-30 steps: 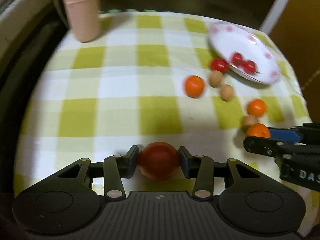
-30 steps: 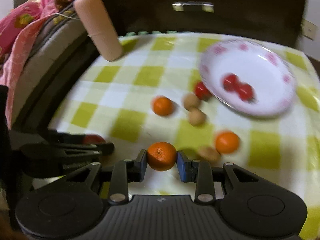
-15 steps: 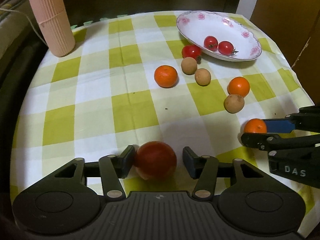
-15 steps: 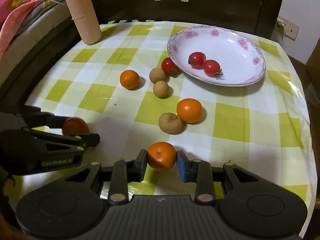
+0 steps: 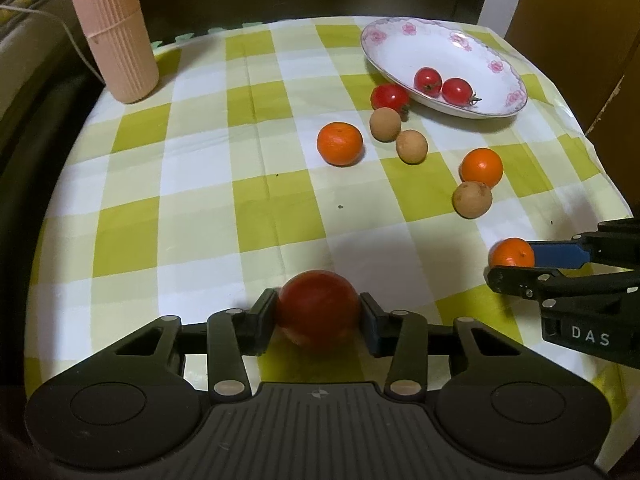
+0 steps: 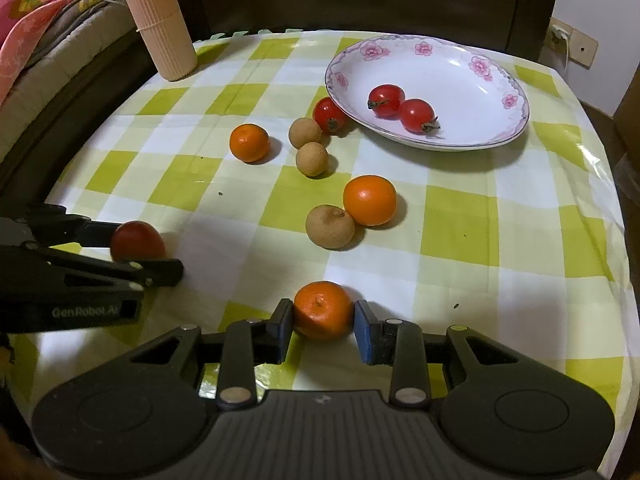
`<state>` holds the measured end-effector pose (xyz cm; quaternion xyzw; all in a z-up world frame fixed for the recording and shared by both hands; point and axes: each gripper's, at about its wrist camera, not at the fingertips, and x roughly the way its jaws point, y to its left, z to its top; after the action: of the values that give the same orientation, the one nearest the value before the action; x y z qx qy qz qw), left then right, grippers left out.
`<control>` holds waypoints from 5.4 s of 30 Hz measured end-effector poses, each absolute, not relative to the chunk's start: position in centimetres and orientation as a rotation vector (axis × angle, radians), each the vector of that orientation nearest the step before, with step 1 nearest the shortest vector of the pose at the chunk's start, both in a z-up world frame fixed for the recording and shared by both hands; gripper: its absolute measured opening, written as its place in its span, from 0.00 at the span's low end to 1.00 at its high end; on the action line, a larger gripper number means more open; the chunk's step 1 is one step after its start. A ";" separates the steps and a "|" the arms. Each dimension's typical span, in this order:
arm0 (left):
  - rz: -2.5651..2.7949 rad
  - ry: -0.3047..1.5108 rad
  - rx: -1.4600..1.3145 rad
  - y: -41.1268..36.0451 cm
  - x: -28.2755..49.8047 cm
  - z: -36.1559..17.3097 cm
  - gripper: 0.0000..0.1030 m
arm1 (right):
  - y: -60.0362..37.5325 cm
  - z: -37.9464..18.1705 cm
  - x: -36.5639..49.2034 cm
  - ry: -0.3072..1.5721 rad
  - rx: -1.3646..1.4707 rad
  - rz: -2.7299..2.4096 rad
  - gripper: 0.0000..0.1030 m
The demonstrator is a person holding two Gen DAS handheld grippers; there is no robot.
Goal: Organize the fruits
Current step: 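Carry the large tomato and the tangerine over the white floral bowl, then open both grippers to drop the tomato and tangerine into the bowl, then move both open grippers back toward the remaining fruits on the cloth, then grasp a tangerine with the left gripper while the right gripper grasps a brown fruit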
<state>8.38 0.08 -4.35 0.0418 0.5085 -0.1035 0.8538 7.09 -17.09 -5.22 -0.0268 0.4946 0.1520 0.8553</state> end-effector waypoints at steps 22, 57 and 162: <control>-0.297 0.949 0.085 -4.3 12.0 1.4 0.49 | -19.7 -0.8 9.1 0.940 0.068 0.257 0.30; -0.318 0.962 0.123 -10.5 24.6 -1.0 0.50 | -24.2 -3.0 20.0 0.929 0.136 0.156 0.30; -0.330 1.035 0.229 -3.7 18.6 -3.5 0.39 | -18.3 -5.3 11.2 1.034 0.162 0.273 0.37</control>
<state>18.63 -3.74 -3.46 0.1088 0.4914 -0.1568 0.8498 11.23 -18.25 -5.33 0.0772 0.4923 0.1299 0.8572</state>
